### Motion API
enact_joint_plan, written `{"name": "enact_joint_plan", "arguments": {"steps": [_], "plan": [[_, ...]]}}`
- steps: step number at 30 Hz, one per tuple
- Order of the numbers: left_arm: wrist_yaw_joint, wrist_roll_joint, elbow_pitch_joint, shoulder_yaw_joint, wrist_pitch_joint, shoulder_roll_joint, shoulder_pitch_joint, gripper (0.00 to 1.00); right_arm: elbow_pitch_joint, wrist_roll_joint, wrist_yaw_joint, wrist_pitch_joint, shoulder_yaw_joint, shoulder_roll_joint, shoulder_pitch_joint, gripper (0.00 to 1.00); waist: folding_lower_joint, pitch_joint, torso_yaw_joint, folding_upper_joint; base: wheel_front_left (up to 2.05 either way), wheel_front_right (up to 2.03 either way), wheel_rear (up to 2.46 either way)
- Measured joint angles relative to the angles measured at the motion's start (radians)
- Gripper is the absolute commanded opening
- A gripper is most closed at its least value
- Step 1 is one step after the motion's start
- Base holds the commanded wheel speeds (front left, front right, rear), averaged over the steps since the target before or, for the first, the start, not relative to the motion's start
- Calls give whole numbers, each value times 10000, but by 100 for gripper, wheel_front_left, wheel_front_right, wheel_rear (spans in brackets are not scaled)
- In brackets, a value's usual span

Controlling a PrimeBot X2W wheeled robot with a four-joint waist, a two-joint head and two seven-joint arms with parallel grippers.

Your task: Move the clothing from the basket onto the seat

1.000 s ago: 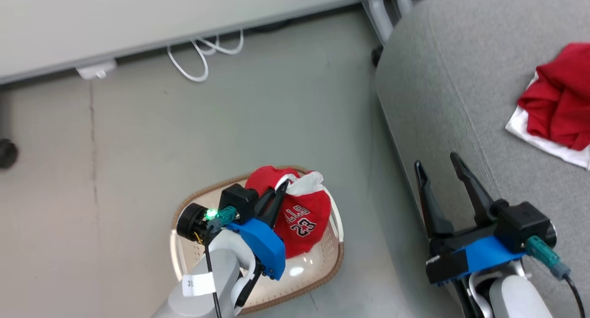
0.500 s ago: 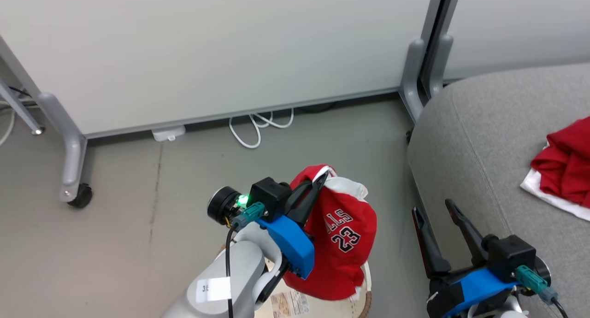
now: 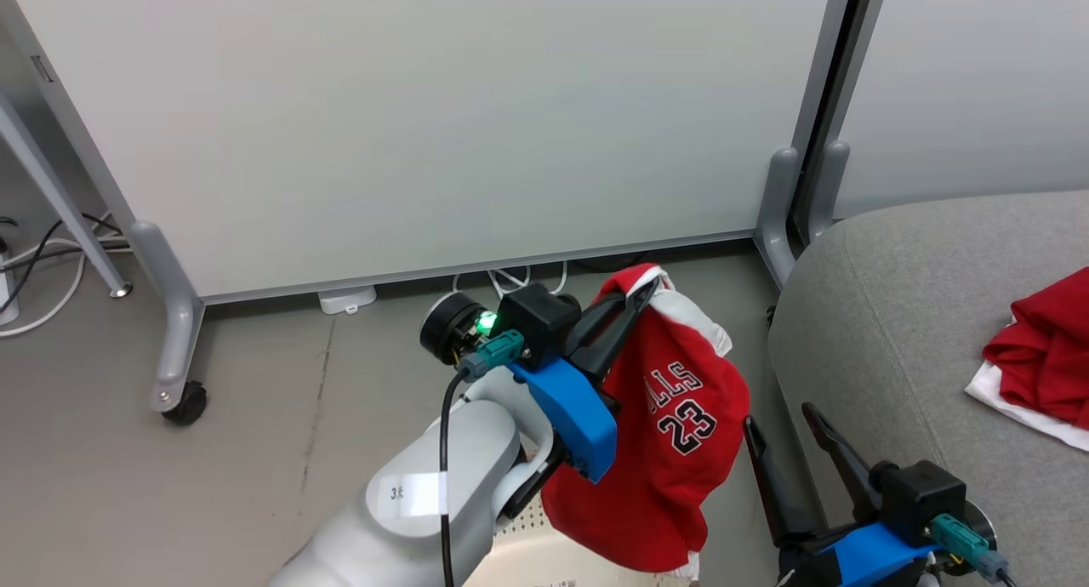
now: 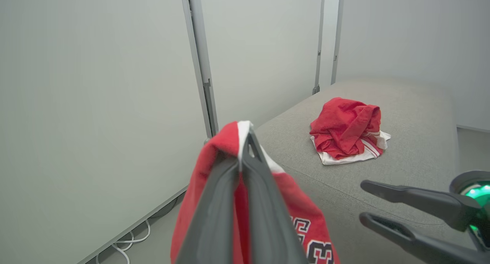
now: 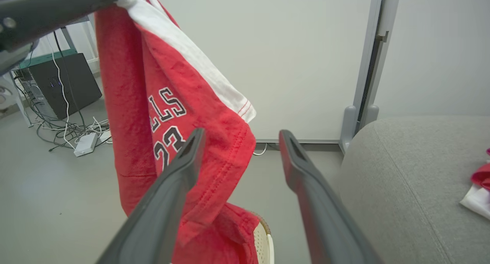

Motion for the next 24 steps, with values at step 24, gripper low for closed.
{"name": "enact_joint_plan", "arguments": {"steps": [24], "plan": [[0, -594, 238, -382, 0, -2, -431, 0, 259, 161, 0, 15, 416, 0, -5, 100, 2, 76, -211, 0, 0, 0, 0]]}}
